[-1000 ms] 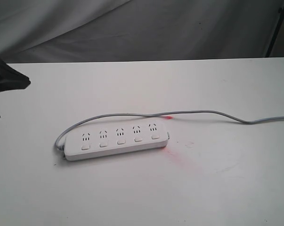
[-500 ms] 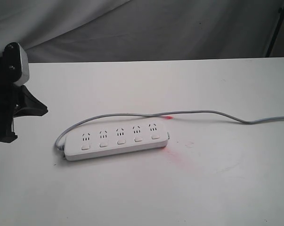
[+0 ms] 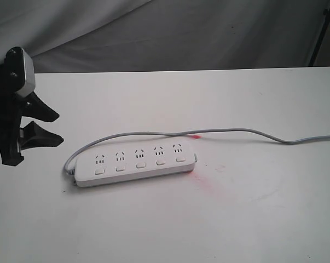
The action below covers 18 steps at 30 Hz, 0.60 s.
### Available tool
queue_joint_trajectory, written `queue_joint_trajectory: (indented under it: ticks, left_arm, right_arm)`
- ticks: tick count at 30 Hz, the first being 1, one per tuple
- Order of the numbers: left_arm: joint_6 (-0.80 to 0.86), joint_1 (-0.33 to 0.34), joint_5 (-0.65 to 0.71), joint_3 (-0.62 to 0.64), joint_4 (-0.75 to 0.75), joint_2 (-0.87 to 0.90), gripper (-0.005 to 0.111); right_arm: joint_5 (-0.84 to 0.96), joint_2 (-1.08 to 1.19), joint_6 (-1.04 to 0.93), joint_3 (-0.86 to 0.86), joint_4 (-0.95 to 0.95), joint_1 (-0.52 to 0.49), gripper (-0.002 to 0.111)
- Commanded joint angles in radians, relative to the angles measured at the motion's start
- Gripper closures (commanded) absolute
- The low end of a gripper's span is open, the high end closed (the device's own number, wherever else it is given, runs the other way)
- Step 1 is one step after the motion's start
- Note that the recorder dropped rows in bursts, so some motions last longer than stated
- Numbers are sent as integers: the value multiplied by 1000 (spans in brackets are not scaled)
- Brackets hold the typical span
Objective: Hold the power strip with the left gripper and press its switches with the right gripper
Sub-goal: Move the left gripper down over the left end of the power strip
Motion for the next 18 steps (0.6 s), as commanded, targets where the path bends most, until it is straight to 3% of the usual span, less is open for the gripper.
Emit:
queue_joint_trajectory:
  ticks: [1,18]
  left_arm:
    - [5,1,26,-3,-23,1,31]
    - [129,1,31,-3,-25,47,29]
  right_arm:
    - [2,-3,-5,4,1,-6,108]
    - [2,-3,-5,4,1,-6,108]
